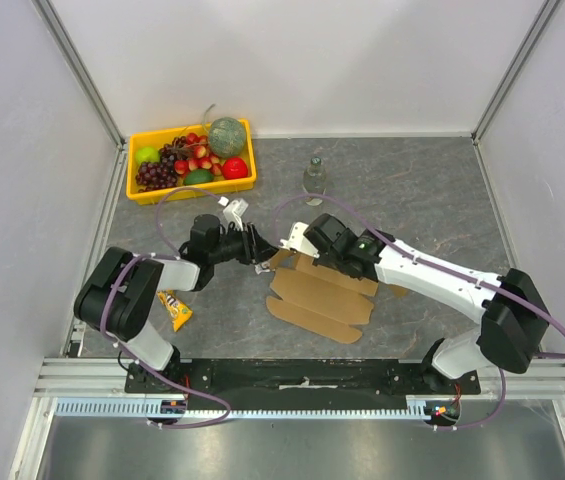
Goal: Fold the paper box
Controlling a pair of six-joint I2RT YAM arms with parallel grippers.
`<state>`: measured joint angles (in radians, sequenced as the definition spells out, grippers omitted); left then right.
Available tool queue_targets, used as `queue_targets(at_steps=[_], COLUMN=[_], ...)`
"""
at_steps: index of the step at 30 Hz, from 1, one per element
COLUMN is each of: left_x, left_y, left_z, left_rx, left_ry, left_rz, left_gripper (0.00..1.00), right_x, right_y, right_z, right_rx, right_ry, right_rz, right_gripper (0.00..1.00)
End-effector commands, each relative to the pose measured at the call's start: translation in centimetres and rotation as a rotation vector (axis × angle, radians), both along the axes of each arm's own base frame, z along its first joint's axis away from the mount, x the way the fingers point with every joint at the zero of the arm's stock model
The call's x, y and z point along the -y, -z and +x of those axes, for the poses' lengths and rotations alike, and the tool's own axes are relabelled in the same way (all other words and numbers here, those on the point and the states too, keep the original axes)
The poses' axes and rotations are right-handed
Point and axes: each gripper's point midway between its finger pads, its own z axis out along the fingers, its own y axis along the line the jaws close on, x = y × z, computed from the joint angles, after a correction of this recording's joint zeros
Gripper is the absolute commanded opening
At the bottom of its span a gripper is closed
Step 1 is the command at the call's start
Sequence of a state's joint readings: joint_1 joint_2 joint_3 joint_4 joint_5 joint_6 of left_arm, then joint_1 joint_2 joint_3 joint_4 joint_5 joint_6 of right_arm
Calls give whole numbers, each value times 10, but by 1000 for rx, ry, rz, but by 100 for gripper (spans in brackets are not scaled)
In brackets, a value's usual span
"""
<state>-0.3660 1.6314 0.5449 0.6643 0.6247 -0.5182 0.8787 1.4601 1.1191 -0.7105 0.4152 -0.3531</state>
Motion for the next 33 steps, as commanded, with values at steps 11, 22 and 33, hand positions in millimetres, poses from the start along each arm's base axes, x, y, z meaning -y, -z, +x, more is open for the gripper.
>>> queue_targets(at_steps=[11,22,33], left_x=[13,7,10], left_y=[-48,-45,-48], left_z=[-1,-8,-2], left_rx=[250,264,258], left_ry=[117,109,118], left_rz=[-104,-77,-93], left_gripper=[49,48,47], right_x=[-20,-13,-19], right_y=[11,9,13], right_z=[-1,10,14], right_rx=[65,112,128], right_ry=[-45,15,28], right_rz=[55,5,33], right_gripper=[0,0,0])
